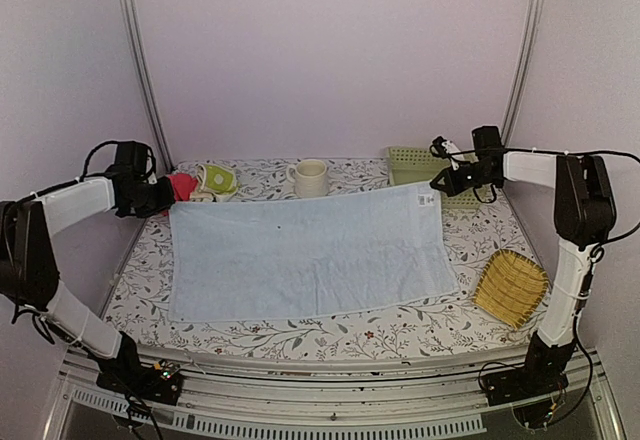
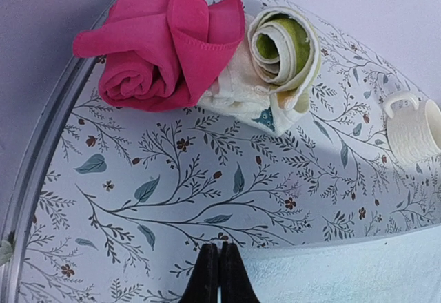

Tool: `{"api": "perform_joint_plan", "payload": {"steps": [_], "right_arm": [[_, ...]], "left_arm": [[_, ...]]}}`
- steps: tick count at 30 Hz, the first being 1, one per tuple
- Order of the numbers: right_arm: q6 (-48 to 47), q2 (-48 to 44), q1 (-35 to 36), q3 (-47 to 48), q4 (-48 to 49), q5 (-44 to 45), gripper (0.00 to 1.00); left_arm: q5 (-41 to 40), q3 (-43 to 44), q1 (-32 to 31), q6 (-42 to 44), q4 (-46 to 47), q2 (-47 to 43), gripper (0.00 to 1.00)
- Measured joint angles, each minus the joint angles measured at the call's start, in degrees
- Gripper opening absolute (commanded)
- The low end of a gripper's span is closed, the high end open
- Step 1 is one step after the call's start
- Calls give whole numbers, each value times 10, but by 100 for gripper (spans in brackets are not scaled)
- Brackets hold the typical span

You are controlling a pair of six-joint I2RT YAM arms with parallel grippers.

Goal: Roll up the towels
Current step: Fold the towel at the center of the board.

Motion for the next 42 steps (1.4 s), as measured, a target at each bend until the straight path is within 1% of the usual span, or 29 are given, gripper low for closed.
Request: {"api": "perform_joint_plan", "payload": {"steps": [5,15,19,31,42], "right_arm": [[-10,-21,0,-37,2,-14,3],[-28,-114,0,-110,2,-47,3],[-42,-143,0,-139,1,-47,3],[-61,-188,-26,-210,-11,-33,3],[-103,-257,-29,-270,-41,-78,3]], "left_arm": [[14,-10,1,-2,-19,-19,0],[42,-14,8,-2,-97,-62,0],[52,-17,12,-1,-126,-80,0],[78,-29,19,3,-190,-94,0],[77,-30,31,20,-252,-101,0]]}}
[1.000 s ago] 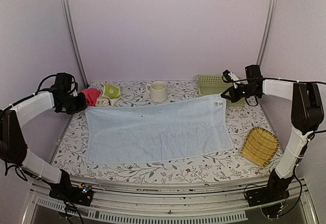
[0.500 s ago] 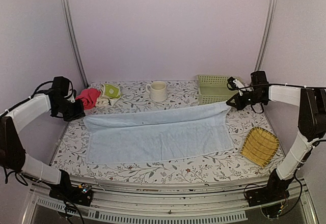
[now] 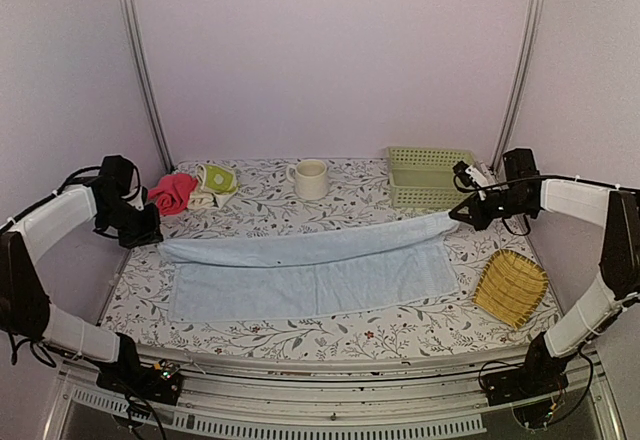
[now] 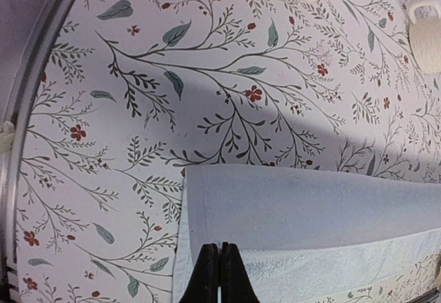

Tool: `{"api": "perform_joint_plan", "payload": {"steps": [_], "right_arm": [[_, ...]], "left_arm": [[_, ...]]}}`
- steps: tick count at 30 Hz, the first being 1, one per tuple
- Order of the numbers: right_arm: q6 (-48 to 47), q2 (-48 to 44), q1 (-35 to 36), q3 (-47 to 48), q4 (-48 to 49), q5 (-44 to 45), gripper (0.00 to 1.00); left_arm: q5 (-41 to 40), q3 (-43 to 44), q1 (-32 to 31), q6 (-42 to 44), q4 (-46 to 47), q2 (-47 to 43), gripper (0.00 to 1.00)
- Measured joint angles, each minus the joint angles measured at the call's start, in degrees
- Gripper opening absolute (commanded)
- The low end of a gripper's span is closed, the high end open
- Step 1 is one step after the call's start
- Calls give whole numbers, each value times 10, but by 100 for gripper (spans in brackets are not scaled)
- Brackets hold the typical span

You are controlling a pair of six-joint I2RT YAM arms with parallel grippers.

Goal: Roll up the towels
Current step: Fold the towel at the center of the board.

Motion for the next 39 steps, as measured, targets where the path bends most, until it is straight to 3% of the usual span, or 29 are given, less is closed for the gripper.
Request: {"api": "perform_joint_plan", "payload": {"steps": [22,39], "right_arm": [[-160,-12,0,-83,-73,-14,3],[-221,-12,-7,-106,-118,-31,3]], "left_arm": [[37,-50,8,21,-58,34,0],[43,-59,8,5,-125,14,0]]}}
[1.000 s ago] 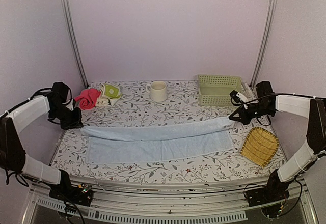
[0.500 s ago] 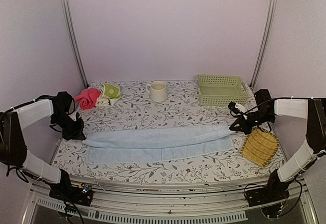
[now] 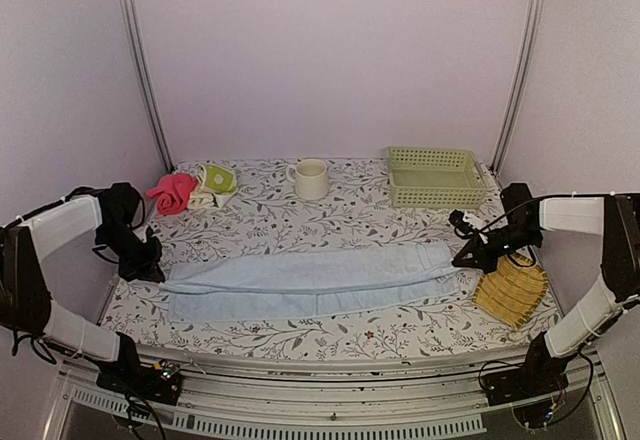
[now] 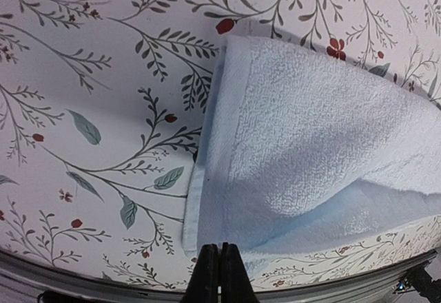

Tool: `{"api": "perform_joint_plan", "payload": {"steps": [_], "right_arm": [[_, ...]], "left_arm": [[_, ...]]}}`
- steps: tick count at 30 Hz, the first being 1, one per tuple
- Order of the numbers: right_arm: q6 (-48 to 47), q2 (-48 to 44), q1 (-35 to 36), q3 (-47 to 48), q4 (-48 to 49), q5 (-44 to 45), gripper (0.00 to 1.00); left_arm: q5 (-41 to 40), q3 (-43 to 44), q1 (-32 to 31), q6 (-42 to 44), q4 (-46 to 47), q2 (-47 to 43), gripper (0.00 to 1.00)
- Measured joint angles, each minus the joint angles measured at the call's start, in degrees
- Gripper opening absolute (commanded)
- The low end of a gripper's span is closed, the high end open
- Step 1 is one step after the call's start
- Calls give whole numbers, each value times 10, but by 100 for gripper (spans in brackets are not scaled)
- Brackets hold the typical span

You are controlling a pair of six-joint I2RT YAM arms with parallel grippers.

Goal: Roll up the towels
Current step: Fold the towel at the center of the board.

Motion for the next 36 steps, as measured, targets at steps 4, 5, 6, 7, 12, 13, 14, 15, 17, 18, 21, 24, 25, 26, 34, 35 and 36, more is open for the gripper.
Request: {"api": "perform_joint_plan", "payload": {"steps": [4,5,6,7,12,13,14,15,17,18,21,24,25,26,34,35,36], "right_arm": [[-6,-9,-4,7,-14,-12,3],[-7,-11,-4,7,-15,-12,3],[-10,-13,-4,7,-17,-13,3],[-14,-14,-4,7,-21,-13,3],[-29,-14,-4,7,-32,-11,3],[-32,-14,-4,7,-33,-10,3],[-33,-14,-4,7,-34,-10,3],[-36,-14,-4,6,-34,-9,3],[-41,-14,-4,5,-35,-5,3],[-43,-14,-4,5,-35,-2,3],[-49,-14,-4,0,-35,5,3],[-58,-13,-4,-7,-35,14,3],[-61,-13,-4,-9,-35,17,3],[-63,-13,-4,-10,-35,20,3],[-90,-12,-4,-14,-38,49,4],[-93,-12,-4,-14,-41,50,4],[-95,-12,-4,-14,-42,50,4]], "left_arm": [[1,3,0,0,-13,-4,0],[2,3,0,0,-16,-8,0],[4,3,0,0,-18,-11,0],[5,3,0,0,-19,-14,0],[14,2,0,0,-30,-32,0],[15,2,0,0,-32,-36,0],[15,2,-1,-1,-33,-40,0],[15,1,-1,-2,-35,-44,0],[15,0,-3,-4,-40,-51,0],[15,-1,-4,-5,-42,-52,0],[15,-4,-9,-11,-50,-56,0],[15,-5,-14,-14,-57,-61,0],[14,-5,-16,-15,-59,-63,0],[14,-6,-17,-17,-60,-65,0],[-4,-18,-53,-35,-69,-70,0],[-6,-20,-59,-39,-70,-70,0],[-7,-22,-65,-42,-73,-70,0]]}}
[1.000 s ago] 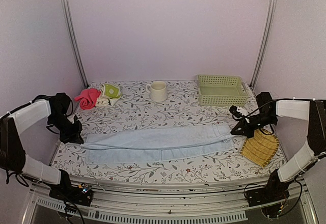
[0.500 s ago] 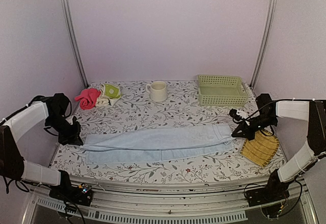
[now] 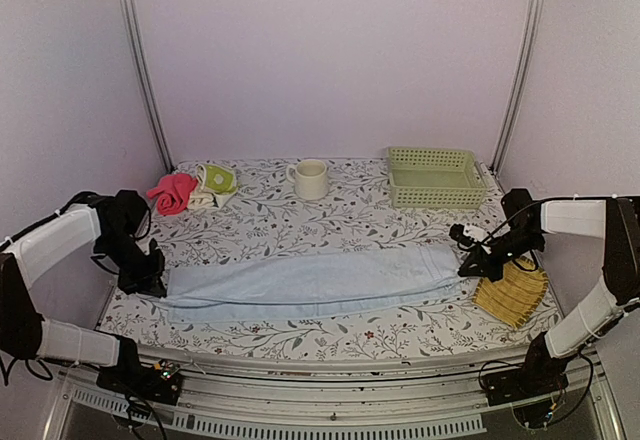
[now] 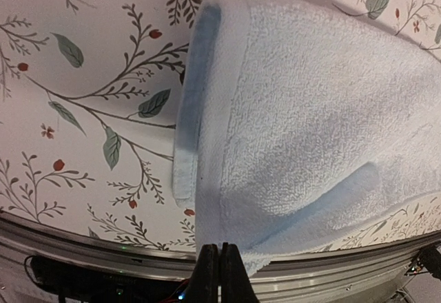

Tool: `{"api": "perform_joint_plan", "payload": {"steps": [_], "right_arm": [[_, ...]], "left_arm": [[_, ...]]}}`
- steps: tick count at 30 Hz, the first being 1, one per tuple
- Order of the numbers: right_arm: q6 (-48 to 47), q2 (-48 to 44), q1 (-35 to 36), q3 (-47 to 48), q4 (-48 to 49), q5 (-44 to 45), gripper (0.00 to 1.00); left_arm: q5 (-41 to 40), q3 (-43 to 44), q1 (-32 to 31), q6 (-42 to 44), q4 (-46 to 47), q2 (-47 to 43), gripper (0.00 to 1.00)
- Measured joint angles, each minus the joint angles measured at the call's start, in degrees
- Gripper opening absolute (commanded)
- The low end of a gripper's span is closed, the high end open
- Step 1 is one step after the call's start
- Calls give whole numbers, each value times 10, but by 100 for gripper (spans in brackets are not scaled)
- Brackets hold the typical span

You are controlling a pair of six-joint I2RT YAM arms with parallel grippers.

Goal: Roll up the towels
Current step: Fold the towel at the center of the board.

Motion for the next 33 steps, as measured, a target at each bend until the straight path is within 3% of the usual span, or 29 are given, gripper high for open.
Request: {"api": "perform_joint_plan", "payload": {"steps": [17,33], "right_arm": [[-26,3,0,-18,-12,-16,6],[-45,10,0,-21,-14,-25,9]], "left_arm": [[-141,-7,-40,-94,-30,47,0],[-163,17,-42,-85,16,97,2]]}}
